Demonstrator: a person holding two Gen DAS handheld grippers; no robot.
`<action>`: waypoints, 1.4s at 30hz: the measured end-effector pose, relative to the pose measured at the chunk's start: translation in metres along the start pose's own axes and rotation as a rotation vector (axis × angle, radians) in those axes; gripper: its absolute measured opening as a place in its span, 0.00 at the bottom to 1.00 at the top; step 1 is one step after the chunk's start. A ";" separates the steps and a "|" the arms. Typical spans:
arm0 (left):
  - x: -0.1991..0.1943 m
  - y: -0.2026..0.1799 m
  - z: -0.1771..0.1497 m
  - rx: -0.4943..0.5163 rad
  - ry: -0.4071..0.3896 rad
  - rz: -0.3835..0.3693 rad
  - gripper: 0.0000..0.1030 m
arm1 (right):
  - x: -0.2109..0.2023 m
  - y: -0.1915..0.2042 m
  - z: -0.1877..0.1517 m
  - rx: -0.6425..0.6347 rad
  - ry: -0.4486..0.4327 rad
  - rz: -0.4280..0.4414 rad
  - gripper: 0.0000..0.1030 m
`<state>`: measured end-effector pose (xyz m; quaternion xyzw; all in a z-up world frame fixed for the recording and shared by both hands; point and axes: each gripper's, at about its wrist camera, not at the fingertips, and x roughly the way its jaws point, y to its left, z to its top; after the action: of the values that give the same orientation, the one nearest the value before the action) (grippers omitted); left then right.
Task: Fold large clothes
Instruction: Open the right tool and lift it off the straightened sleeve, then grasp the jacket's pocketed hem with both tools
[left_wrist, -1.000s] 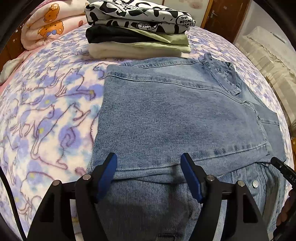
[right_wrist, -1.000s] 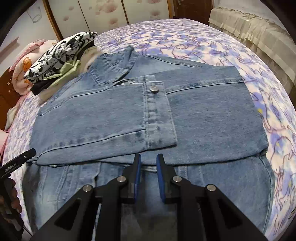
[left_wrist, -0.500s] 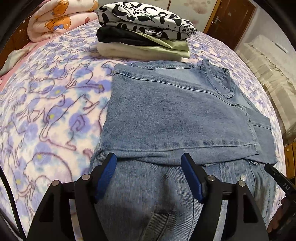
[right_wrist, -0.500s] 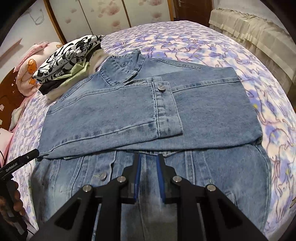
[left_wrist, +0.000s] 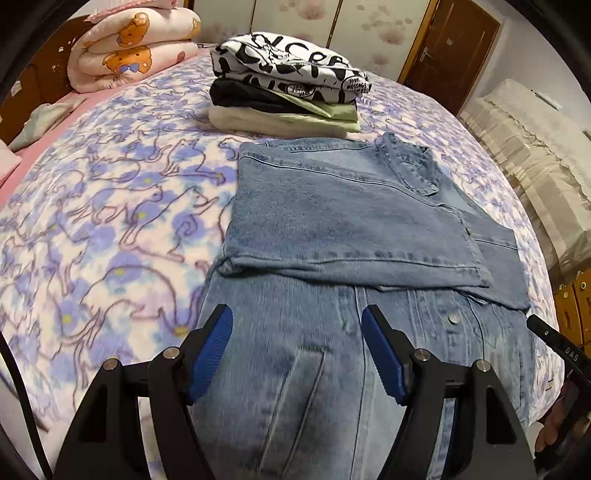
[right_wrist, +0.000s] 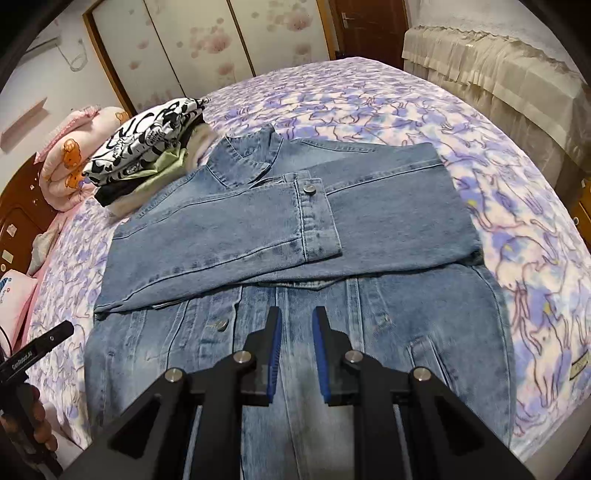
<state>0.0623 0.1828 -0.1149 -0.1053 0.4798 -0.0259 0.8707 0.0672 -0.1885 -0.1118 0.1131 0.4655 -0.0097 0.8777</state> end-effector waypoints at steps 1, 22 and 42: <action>-0.008 0.000 -0.006 0.001 -0.009 -0.002 0.69 | -0.002 0.000 -0.001 0.002 0.000 0.002 0.16; -0.049 0.029 -0.104 0.079 -0.009 0.085 0.74 | -0.070 -0.021 -0.048 -0.113 0.055 -0.005 0.36; 0.002 0.087 -0.131 -0.084 0.094 -0.136 0.74 | -0.070 -0.136 -0.044 -0.220 0.166 0.084 0.36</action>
<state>-0.0513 0.2471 -0.2025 -0.1726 0.5125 -0.0697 0.8383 -0.0250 -0.3185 -0.1036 0.0359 0.5296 0.0875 0.8429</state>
